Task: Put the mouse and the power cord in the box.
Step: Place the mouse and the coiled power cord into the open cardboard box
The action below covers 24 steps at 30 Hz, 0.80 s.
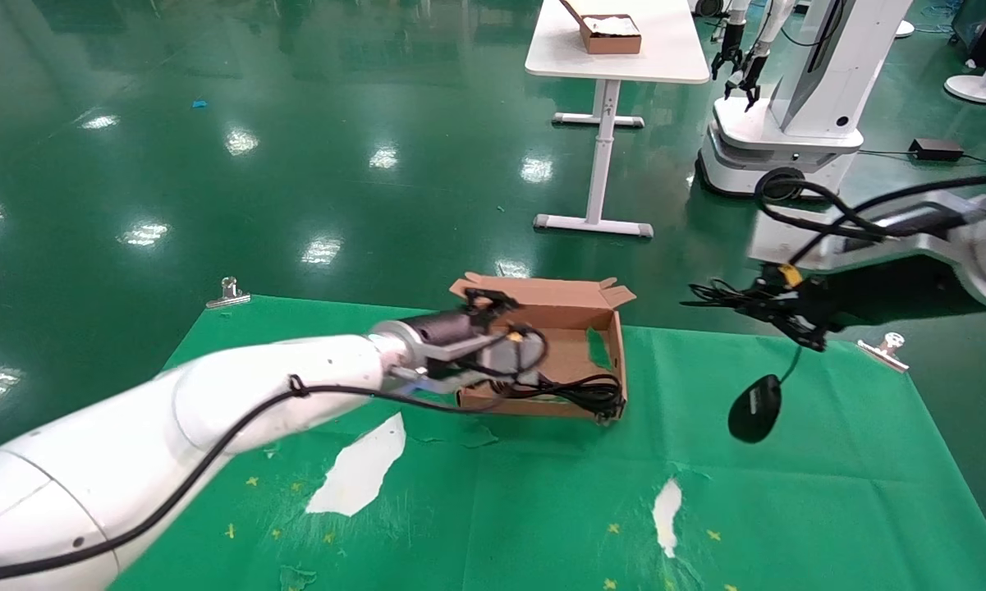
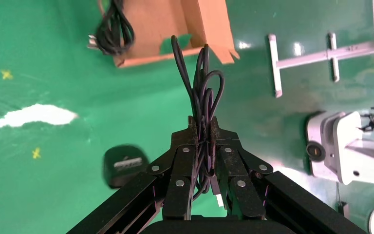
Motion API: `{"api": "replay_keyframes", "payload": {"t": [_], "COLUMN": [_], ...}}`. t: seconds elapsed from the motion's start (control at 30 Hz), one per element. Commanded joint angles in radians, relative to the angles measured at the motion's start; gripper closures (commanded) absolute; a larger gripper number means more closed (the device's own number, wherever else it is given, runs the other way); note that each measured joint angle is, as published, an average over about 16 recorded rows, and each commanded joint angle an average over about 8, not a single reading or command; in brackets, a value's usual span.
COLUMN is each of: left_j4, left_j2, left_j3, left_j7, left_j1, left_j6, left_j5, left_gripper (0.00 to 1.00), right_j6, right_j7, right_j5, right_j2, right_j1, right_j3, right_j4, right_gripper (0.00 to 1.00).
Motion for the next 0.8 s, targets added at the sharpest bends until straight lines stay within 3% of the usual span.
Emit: {"api": "replay_keyframes", "payload": {"t": [0.03,0.37,0.63,0.8], "left_j4": [0.032,0.105,0.106,0.126], "left_j2": [-0.001,-0.162,-0.203,-0.196], "left_j3": [-0.003,-0.132,-0.177,-0.192], "left_j7": [-0.006,0.064,0.138,0.170], "left_j1": [-0.006,-0.067,-0.063,-0.063], "left_j6": [-0.011,0.048,0.091,0.102], "left_j5": [-0.025,-0.171,-0.220,-0.234], "left_gripper": [0.00,0.00,0.00,0.00], "right_j6": [0.001,0.147,0.391,0.541], "right_j7": [-0.013,-0.210,-0.448,-0.521], "right_j5": [0.001,0.025,0.082,0.171], "right_j2": [-0.017,-0.215,-0.442,-0.494], "right_j1": [0.012,0.056,0.066,0.006], "right_j3": [-0.002,-0.011,0.001,-0.029], "right_j4": [-0.015,-0.257,-0.575,-0.632], "right_gripper": [1.00,1.00,1.00,1.00]}}
